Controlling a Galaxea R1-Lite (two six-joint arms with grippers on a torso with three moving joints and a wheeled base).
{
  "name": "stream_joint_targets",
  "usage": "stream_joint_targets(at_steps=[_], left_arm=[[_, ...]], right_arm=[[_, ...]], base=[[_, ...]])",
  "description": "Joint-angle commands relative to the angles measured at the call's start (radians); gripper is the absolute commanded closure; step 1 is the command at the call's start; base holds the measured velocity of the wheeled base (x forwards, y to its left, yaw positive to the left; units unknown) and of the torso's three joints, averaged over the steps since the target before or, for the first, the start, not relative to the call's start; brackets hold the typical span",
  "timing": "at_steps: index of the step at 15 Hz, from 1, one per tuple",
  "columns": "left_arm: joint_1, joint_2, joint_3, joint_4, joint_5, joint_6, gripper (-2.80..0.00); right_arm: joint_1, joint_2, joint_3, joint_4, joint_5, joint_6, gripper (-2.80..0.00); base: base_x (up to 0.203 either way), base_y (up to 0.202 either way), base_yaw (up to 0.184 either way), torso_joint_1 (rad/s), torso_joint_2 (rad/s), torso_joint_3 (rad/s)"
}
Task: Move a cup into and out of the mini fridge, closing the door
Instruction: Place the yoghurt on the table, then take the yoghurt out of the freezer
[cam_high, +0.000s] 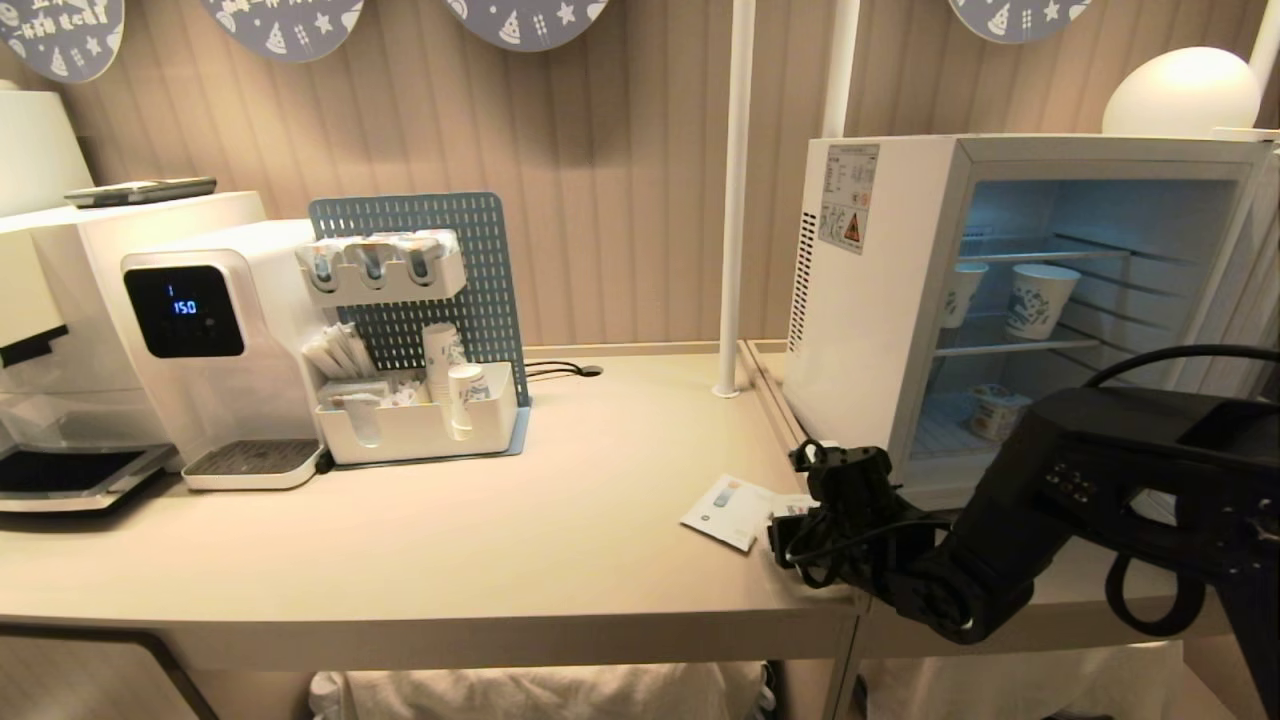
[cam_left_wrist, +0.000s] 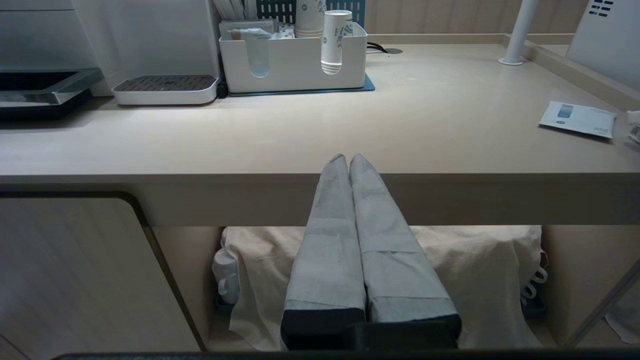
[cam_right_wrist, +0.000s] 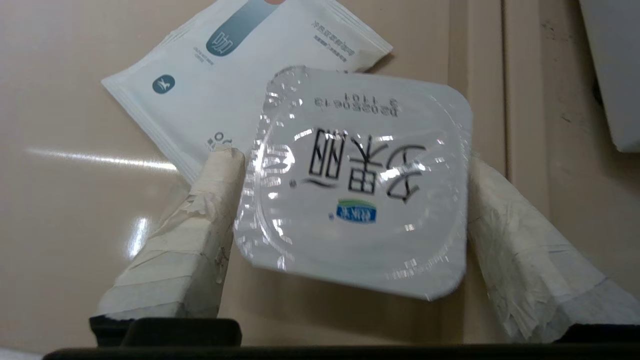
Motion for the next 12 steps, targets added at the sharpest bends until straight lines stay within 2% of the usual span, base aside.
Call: stream_joint_targets(at_steps=[1,4,7,10,12], left_arm=[[0.0,0.001,0.002,0.0,0.0,0.0,0.0],[0.0,0.001,0.002,0.0,0.0,0.0,0.0],[0.0,0.001,0.002,0.0,0.0,0.0,0.0],[0.0,0.001,0.002,0.0,0.0,0.0,0.0],[0.0,0.001,0.002,0.0,0.002,0.0,0.0]], right_arm=[[0.008,-0.084,0.052,-0.003,-0.002,0.004,-2.8],[0.018,-0.296,0.18,-0.002,-0.003,0.01,-2.8],[0.021,-0.599,0.329,0.027,-0.003,0.012,-2.8],[0.022,-0.922,0.45,0.139,-0.012,0.02,-2.8],[0.022,-1.117,0.497,0.286,-0.031,0.026,-2.8]], base=[[0.0,0.0,0.0,0.0,0.0,0.0],[0.0,0.0,0.0,0.0,0.0,0.0],[0.0,0.0,0.0,0.0,0.0,0.0],[0.0,0.0,0.0,0.0,0.0,0.0],[0.0,0.0,0.0,0.0,0.0,0.0]])
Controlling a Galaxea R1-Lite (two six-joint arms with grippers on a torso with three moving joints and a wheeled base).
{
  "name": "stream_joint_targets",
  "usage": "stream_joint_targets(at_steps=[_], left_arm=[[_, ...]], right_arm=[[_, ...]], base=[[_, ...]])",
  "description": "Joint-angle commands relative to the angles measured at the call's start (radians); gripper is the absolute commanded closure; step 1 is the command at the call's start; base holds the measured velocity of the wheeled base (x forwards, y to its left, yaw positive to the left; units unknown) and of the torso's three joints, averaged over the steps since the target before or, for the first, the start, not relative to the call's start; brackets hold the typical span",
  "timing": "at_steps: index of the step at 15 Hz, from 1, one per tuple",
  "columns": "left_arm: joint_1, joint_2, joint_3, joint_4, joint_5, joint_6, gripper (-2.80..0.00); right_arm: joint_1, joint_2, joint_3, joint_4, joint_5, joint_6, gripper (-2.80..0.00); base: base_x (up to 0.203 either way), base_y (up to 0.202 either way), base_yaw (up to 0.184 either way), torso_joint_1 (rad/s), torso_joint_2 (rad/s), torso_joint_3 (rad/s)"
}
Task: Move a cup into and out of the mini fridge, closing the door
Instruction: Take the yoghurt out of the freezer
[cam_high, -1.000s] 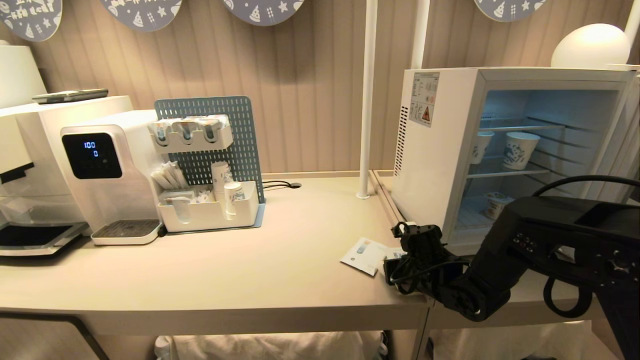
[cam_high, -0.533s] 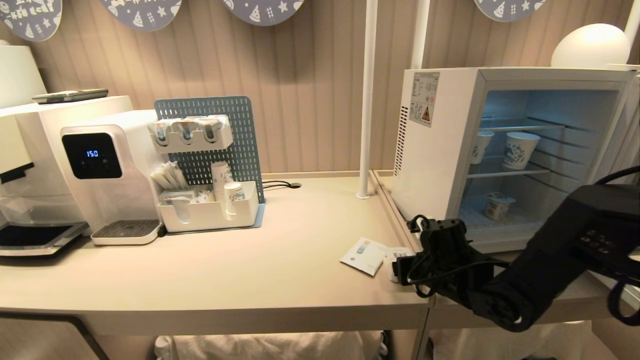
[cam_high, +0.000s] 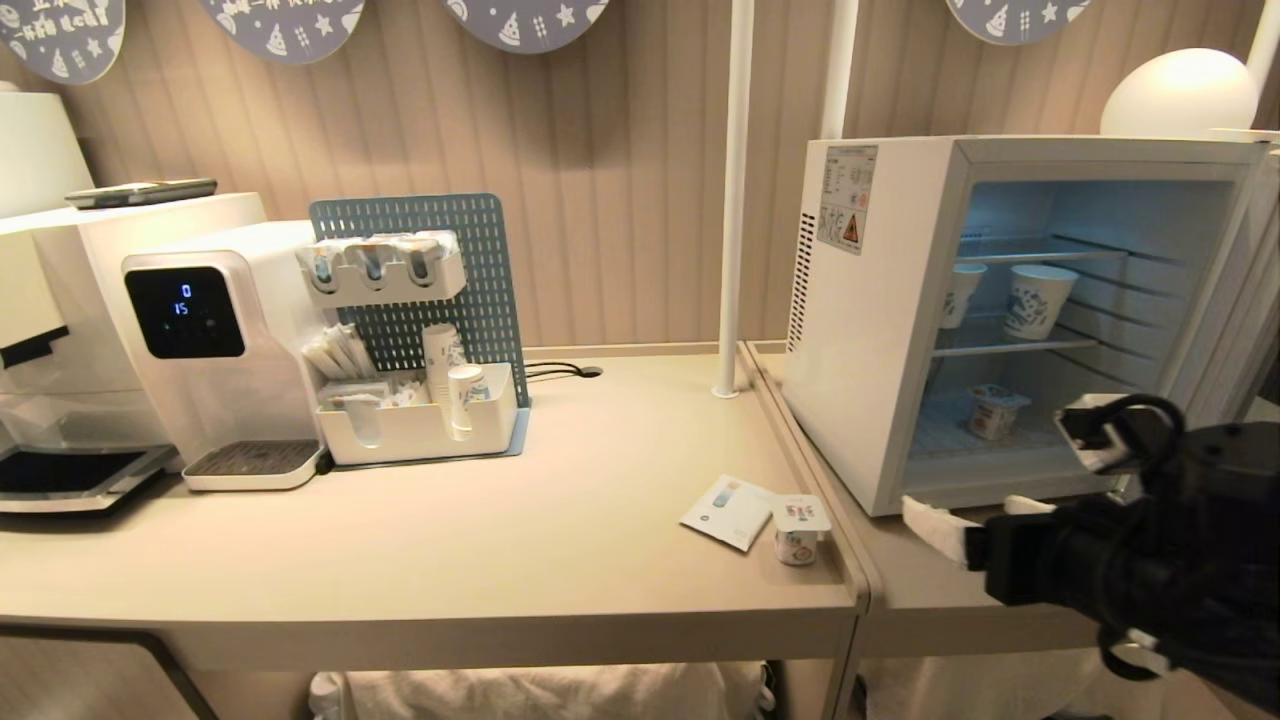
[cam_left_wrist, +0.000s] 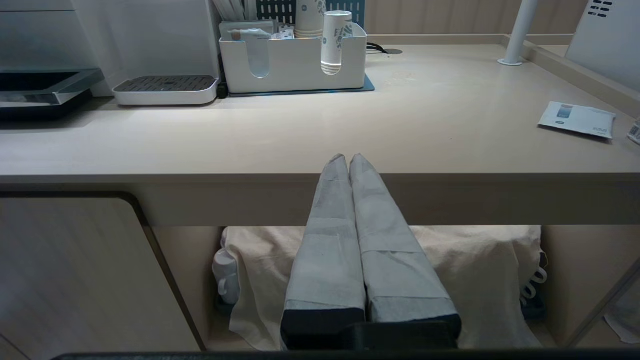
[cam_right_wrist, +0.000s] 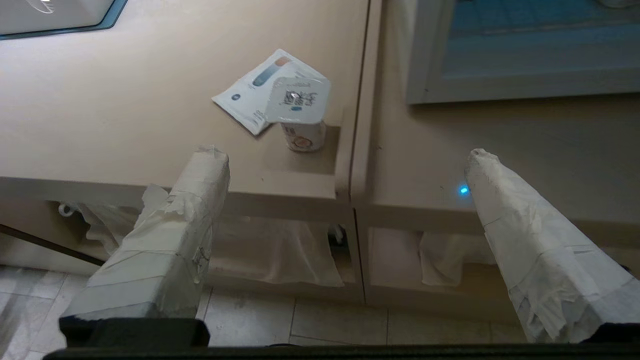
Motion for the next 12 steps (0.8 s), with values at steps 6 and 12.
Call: stream_joint_targets(at_steps=[6,12], left_arm=[[0.001,0.001,0.002,0.0,0.0,0.0,0.0],[0.001,0.001,0.002,0.0,0.0,0.001,0.0]], right_arm=[[-0.083,-0.372,0.088,0.287,-0.137,0.079,-2.8],[-0.102,-0.361,0.125,0.285,-0.124,0.143,-2.8]], base=[[0.0,0.0,0.0,0.0,0.0,0.0],[0.0,0.0,0.0,0.0,0.0,0.0]])
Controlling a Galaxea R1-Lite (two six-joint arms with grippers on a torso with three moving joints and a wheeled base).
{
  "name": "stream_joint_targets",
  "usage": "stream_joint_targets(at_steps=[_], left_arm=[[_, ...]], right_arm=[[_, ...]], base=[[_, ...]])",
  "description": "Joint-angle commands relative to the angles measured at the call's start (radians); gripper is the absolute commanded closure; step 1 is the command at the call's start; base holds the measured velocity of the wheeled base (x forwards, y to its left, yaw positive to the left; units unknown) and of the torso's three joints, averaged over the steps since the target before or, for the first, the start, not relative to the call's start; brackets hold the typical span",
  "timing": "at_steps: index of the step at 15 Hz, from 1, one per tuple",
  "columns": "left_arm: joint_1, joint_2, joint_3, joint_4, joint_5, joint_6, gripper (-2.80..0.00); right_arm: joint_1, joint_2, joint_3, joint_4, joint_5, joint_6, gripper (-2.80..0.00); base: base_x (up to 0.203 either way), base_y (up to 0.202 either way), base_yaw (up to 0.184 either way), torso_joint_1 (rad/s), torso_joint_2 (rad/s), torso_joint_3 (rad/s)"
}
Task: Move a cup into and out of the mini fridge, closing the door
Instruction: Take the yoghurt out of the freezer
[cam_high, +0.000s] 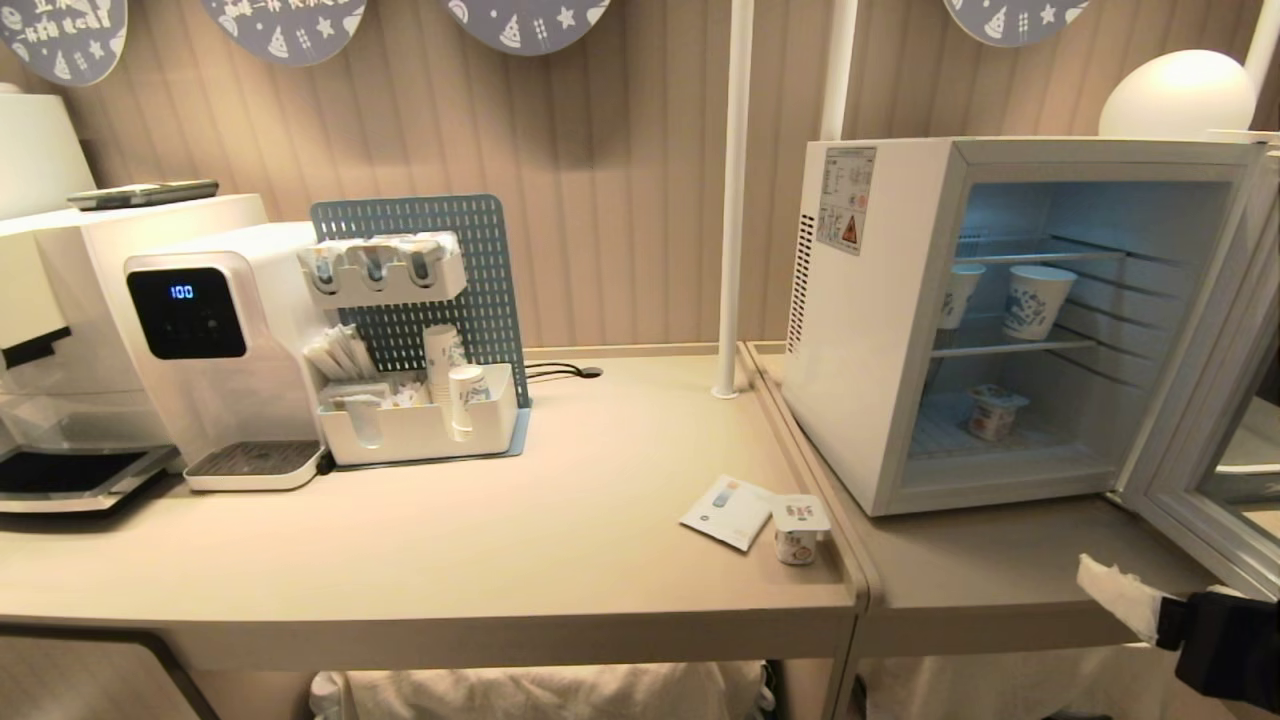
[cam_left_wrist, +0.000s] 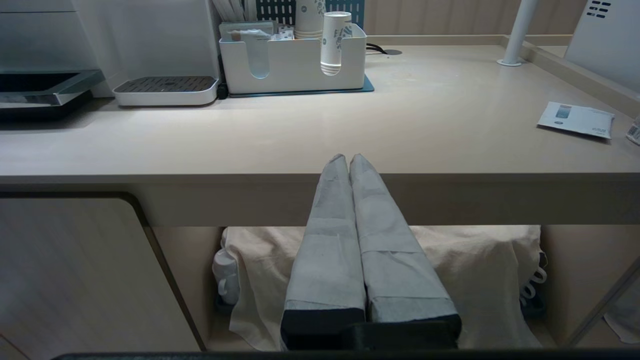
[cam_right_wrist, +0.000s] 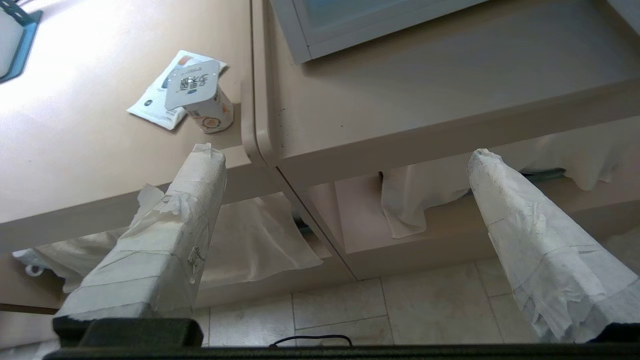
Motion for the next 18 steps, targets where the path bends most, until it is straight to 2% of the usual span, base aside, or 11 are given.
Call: stream_joint_targets(at_steps=[1,11,12,13,18], left_arm=[[0.0,0.001,0.002,0.0,0.0,-0.001,0.0],[0.0,0.001,0.002,0.0,0.0,0.0,0.0],[0.0,0.001,0.002,0.0,0.0,0.001,0.0],[0.0,0.001,0.002,0.0,0.0,0.001,0.0],[0.0,0.001,0.002,0.0,0.0,0.001,0.0]], right_arm=[[0.0,-0.003,0.007,-0.005,0.005,0.003,-2.8],[0.001,-0.015,0.025,-0.011,0.04,0.023,-2.8],[0.001,-0.019,0.034,-0.013,0.047,0.02,-1.73],[0.001,-0.021,0.036,-0.013,0.05,0.022,0.0],[0.0,-0.024,0.046,-0.013,0.052,0.025,0.0]], base=[[0.0,0.0,0.0,0.0,0.0,0.0],[0.0,0.0,0.0,0.0,0.0,0.0],[0.0,0.0,0.0,0.0,0.0,0.0],[0.0,0.0,0.0,0.0,0.0,0.0],[0.0,0.0,0.0,0.0,0.0,0.0]])
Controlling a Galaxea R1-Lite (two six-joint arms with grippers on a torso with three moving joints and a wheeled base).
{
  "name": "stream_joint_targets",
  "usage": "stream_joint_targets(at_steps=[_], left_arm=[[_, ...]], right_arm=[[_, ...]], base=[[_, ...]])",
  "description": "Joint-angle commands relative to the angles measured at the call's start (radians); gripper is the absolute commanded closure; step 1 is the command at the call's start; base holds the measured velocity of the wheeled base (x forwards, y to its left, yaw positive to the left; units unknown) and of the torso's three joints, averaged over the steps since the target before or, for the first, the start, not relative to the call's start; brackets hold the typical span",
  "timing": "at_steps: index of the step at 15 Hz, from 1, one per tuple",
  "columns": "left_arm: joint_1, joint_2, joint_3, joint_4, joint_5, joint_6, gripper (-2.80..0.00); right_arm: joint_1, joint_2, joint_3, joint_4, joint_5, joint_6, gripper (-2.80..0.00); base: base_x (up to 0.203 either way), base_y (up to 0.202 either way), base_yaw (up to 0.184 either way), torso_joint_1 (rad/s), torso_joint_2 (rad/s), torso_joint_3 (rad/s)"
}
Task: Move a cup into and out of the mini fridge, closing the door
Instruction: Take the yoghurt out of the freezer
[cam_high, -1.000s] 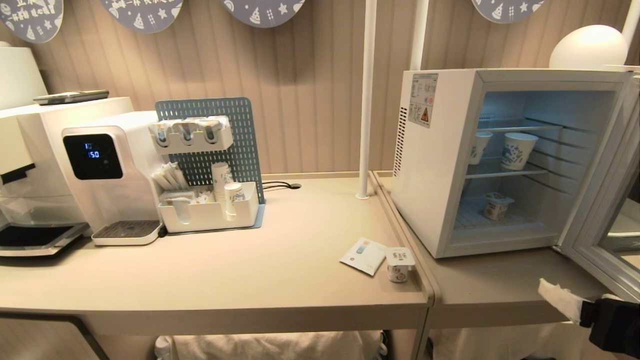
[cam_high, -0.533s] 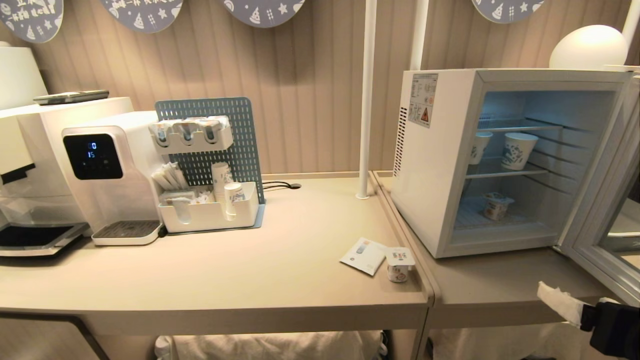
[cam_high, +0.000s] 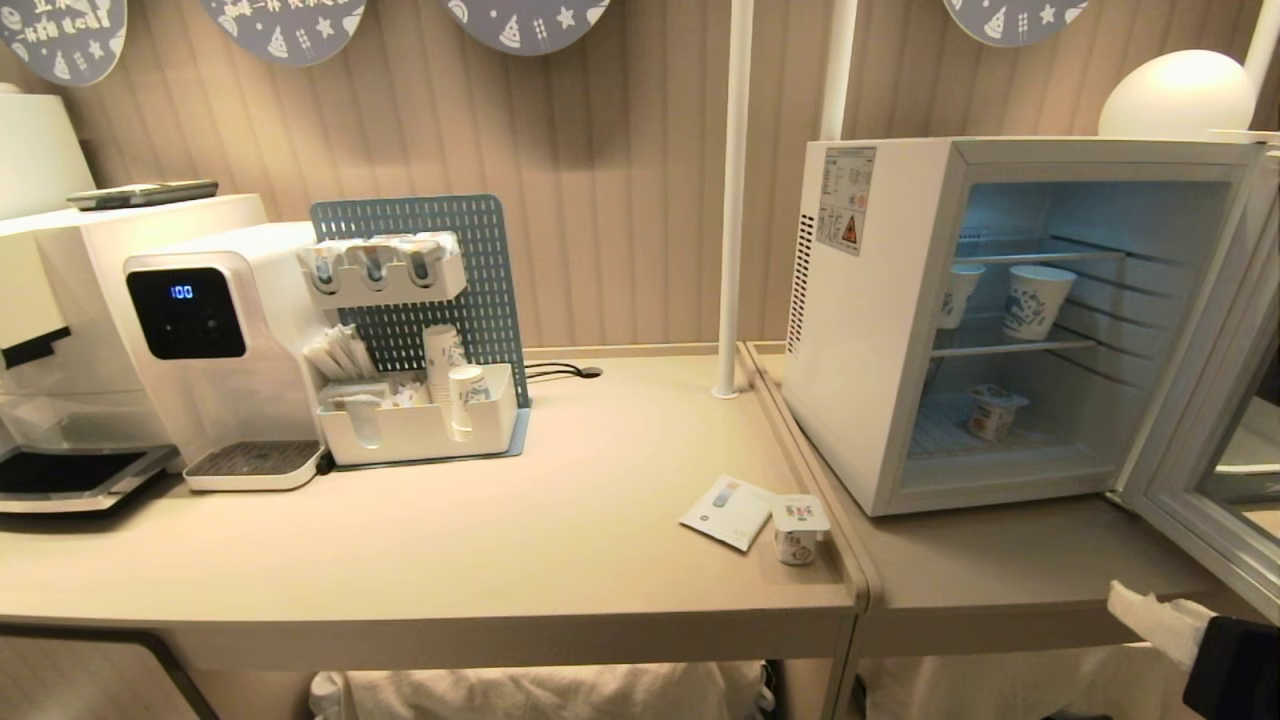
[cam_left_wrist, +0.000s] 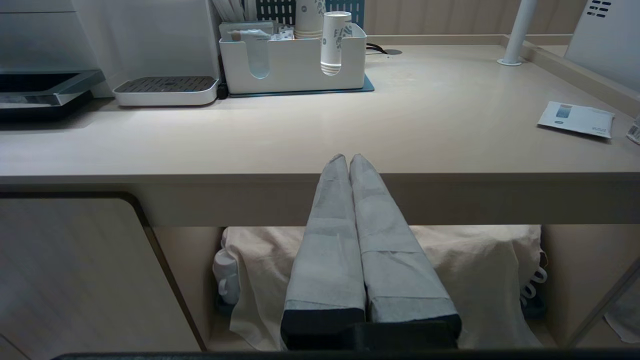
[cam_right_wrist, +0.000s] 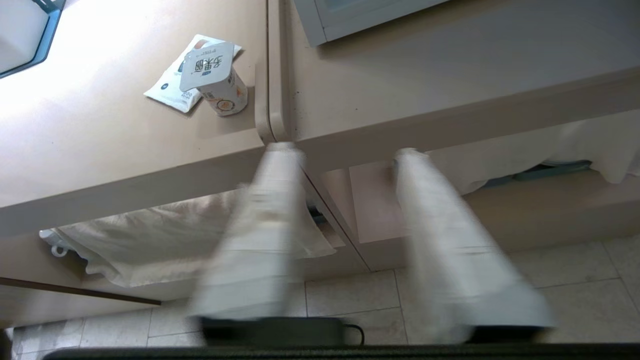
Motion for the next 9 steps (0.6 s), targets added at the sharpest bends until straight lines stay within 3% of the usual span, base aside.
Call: stream_joint_targets(at_steps=[1,4,9], left_arm=[[0.001,0.001,0.002,0.0,0.001,0.0,0.0],[0.001,0.001,0.002,0.0,0.001,0.0,0.0],[0.001,0.001,0.002,0.0,0.001,0.0,0.0]], right_arm=[[0.0,-0.002,0.006,-0.002,-0.001,0.002,0.0],[0.0,-0.008,0.011,-0.003,-0.001,0.002,0.0],[0.0,-0.01,0.019,-0.004,0.002,0.002,0.0]], base=[[0.0,0.0,0.0,0.0,0.0,0.0],[0.002,-0.018,0.002,0.002,0.0,-0.001],[0.001,-0.175,0.002,0.002,0.0,0.002]])
